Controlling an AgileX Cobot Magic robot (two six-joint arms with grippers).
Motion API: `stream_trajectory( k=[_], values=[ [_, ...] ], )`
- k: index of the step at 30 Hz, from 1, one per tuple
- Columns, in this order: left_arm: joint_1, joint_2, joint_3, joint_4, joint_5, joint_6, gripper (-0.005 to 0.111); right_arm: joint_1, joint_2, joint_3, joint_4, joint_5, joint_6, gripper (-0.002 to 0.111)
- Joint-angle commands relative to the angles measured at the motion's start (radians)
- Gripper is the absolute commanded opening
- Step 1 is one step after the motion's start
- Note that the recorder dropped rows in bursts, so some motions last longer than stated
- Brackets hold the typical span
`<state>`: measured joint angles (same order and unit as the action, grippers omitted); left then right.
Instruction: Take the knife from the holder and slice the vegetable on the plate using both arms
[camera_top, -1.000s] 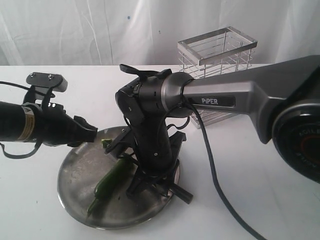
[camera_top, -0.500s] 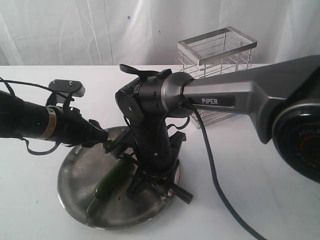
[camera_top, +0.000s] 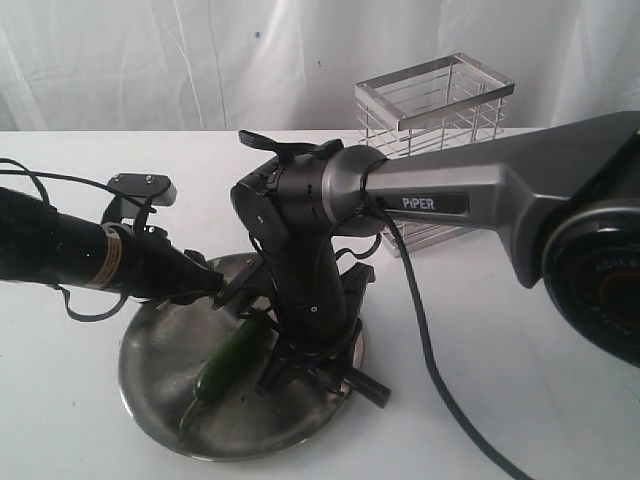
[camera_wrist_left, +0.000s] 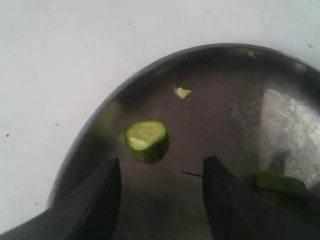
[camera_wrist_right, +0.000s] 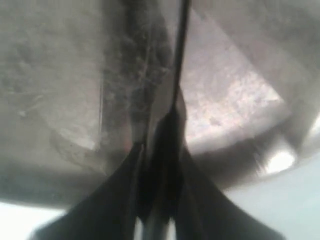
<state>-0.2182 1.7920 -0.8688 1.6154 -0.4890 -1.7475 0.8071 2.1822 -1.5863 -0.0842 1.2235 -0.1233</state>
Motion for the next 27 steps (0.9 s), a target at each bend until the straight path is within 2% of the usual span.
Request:
stream_trajectory(
  k=[1,9,27],
  values=[
    [-0.003,0.049,0.001,-0.098,0.012,0.104,0.054,-0.010,0.010,0.003,0.011,-0.002,-0.010,0.000],
    [-0.003,0.120,0.001,-0.101,0.010,0.114,0.054,-0.010,0.010,0.003,0.013,-0.002,-0.010,0.000],
    [-0.003,0.120,0.001,-0.081,-0.017,0.114,0.054,-0.010,-0.034,0.017,-0.001,-0.002,-0.006,0.000]
  ],
)
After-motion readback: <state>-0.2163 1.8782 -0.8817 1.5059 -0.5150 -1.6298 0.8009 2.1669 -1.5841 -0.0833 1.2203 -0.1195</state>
